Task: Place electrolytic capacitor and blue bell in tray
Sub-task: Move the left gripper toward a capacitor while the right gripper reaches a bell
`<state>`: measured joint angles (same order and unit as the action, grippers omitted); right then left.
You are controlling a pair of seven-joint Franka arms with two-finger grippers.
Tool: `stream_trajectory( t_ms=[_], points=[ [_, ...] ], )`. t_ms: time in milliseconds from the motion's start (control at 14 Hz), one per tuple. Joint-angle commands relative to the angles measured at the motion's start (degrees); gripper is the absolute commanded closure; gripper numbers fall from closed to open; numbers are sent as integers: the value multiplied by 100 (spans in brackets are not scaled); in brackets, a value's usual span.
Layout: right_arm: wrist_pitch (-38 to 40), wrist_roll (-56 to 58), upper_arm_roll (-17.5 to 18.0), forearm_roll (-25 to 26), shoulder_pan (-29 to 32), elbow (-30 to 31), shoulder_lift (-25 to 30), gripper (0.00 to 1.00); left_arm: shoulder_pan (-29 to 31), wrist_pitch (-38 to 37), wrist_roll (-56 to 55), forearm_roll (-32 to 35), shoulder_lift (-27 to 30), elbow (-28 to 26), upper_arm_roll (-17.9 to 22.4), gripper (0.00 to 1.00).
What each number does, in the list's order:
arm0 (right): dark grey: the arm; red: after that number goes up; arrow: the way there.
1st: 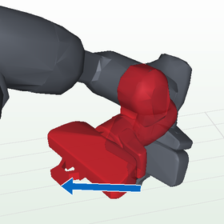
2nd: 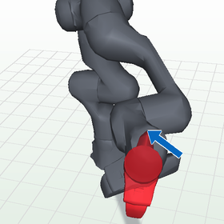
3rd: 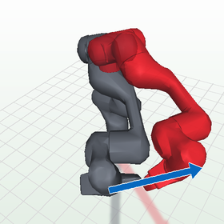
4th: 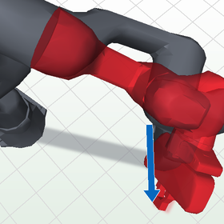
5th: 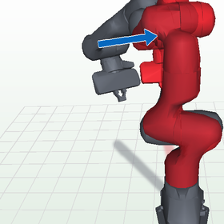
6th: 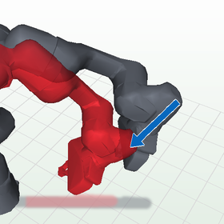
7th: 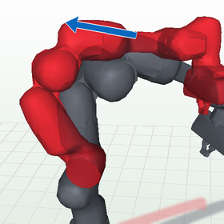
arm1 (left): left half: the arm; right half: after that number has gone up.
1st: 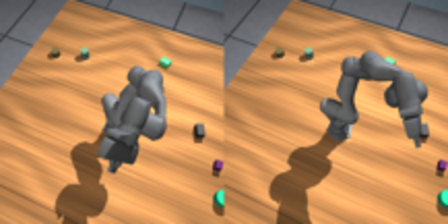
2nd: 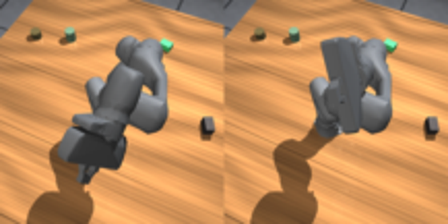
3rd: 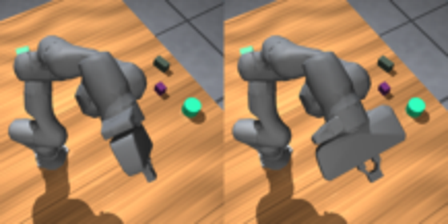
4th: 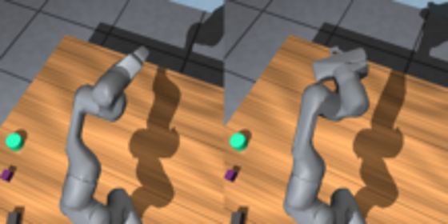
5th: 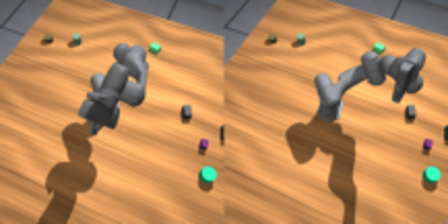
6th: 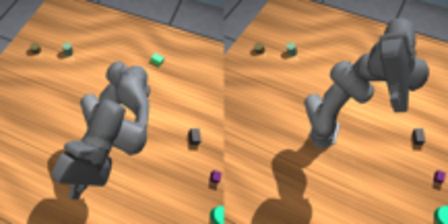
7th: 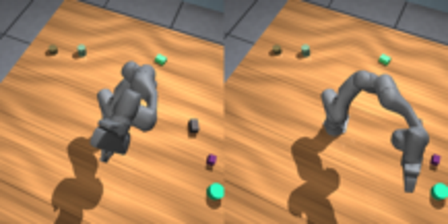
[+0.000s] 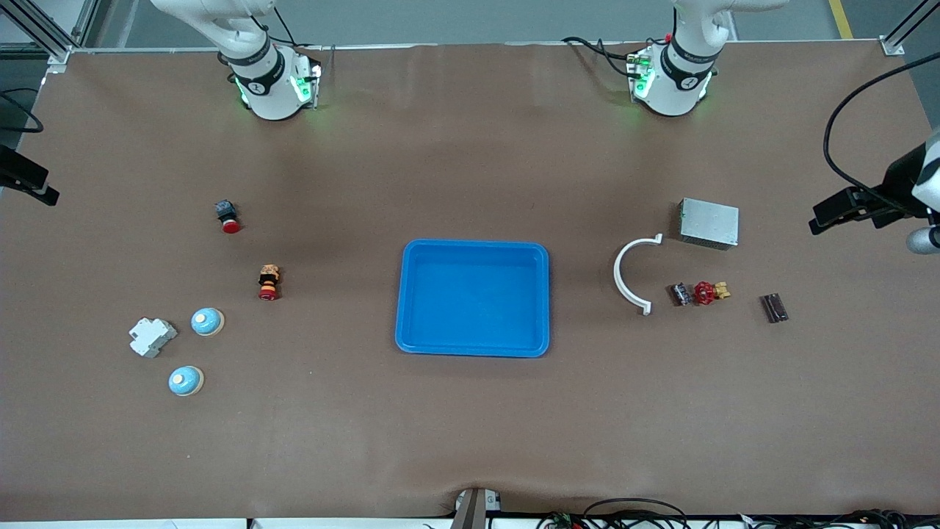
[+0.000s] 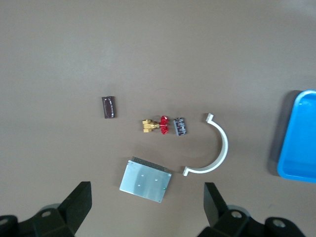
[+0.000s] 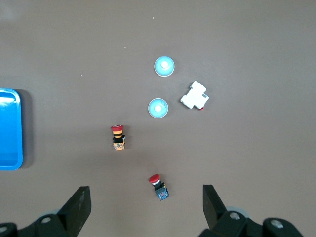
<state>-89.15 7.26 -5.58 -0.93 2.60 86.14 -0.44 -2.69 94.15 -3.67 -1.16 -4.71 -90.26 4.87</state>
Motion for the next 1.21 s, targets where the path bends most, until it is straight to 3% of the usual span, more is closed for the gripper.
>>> stream_trajectory(
  t_ms=[0, 285, 712, 926, 1140],
  points=[
    [-32, 47, 57, 75, 48, 61, 62, 0, 303, -2, 288, -16, -266, 114, 5, 0],
    [-164, 47, 66, 84, 22, 148, 53, 0, 541, 271, 279, -16, -644, 105, 5, 0],
    [-787, 47, 83, 93, -5, 1043, 106, 0, 990, 464, 288, 71, -1435, 96, 5, 0],
    [-1541, 56, 66, 102, 39, 1694, 97, 0, 1130, 595, 279, 72, -1725, 70, 14, 0],
    [-2814, 56, 57, 216, 48, 2528, -69, 0, 1183, 912, 271, 72, -2085, 35, 14, 0]
  ],
)
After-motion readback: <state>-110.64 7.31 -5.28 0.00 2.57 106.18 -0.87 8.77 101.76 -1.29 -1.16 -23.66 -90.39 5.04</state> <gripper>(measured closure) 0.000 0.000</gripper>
